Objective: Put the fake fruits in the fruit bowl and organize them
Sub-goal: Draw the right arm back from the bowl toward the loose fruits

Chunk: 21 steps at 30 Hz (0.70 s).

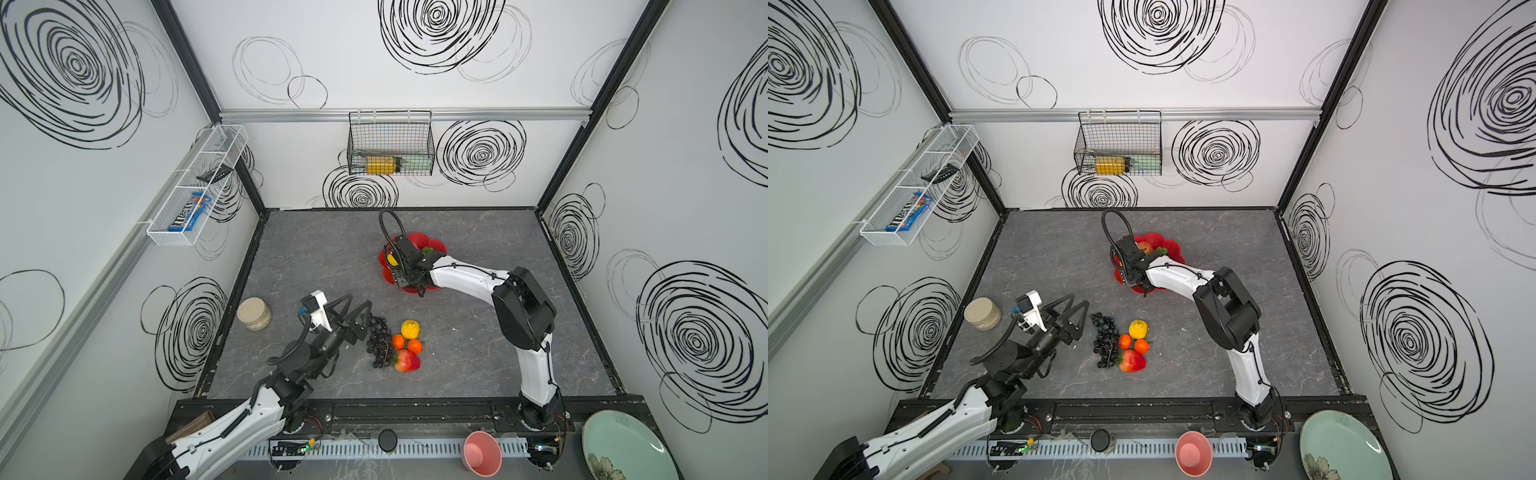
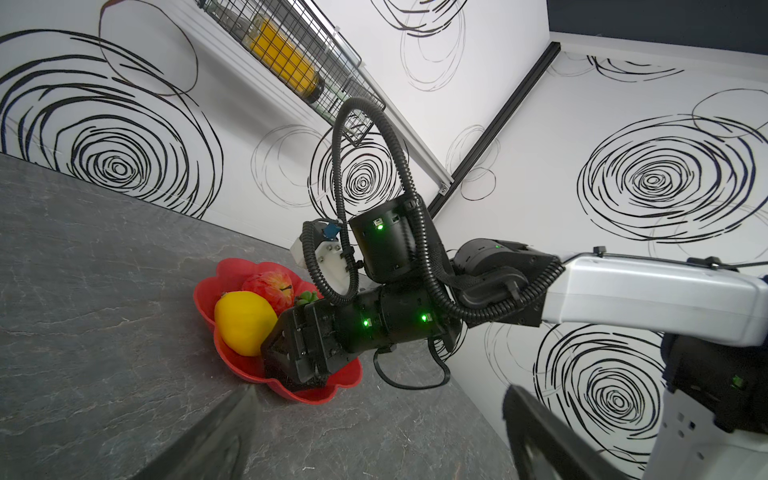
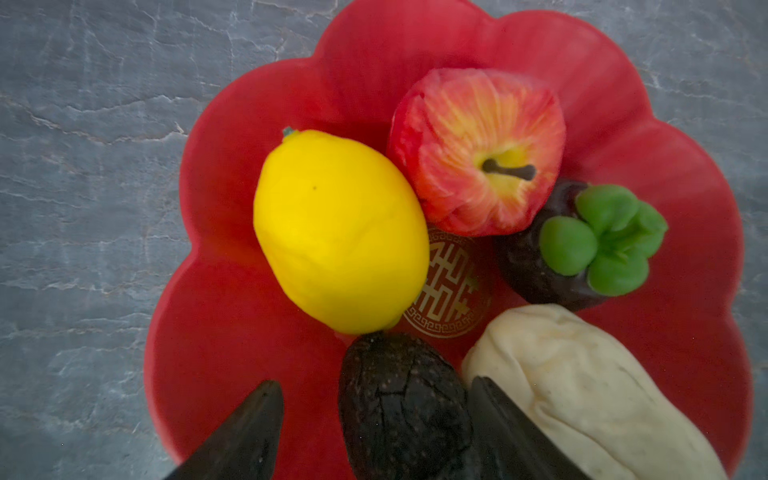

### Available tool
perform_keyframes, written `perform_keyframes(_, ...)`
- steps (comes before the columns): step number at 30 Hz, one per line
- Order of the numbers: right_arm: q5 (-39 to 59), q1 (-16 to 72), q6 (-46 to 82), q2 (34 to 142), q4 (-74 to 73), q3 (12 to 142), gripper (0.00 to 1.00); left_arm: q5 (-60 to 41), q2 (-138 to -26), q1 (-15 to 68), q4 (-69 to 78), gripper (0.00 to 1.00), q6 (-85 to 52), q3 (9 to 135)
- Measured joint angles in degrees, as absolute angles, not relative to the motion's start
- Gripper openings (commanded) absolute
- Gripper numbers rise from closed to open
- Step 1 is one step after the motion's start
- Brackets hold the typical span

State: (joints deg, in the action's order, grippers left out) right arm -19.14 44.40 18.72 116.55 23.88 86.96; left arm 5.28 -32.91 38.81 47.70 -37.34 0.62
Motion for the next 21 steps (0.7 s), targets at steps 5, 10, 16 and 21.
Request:
perform_keyframes(5, -19.1, 45.5, 18.7, 113.6, 26.0, 87.4, 0.79, 5.1, -33.1, 38.5, 47.7, 0.96, -37.3, 0.6)
perform_keyframes(10, -18.8, 47.1, 19.1, 106.1, 27.7, 86.3, 0.8, 4.8, -34.4, 38.4, 47.7, 0.96, -37.4, 0.6)
perform_keyframes(16, -17.5, 48.4, 21.0, 88.1, 27.3, 75.4, 0.81, 3.8, -36.8, 38.1, 45.0, 0.97, -37.6, 0.6)
perform_keyframes(21, -15.8, 48.5, 23.0, 71.9, 24.9, 60.3, 0.82, 3.0, -39.7, 37.8, 32.6, 0.99, -37.9, 3.6)
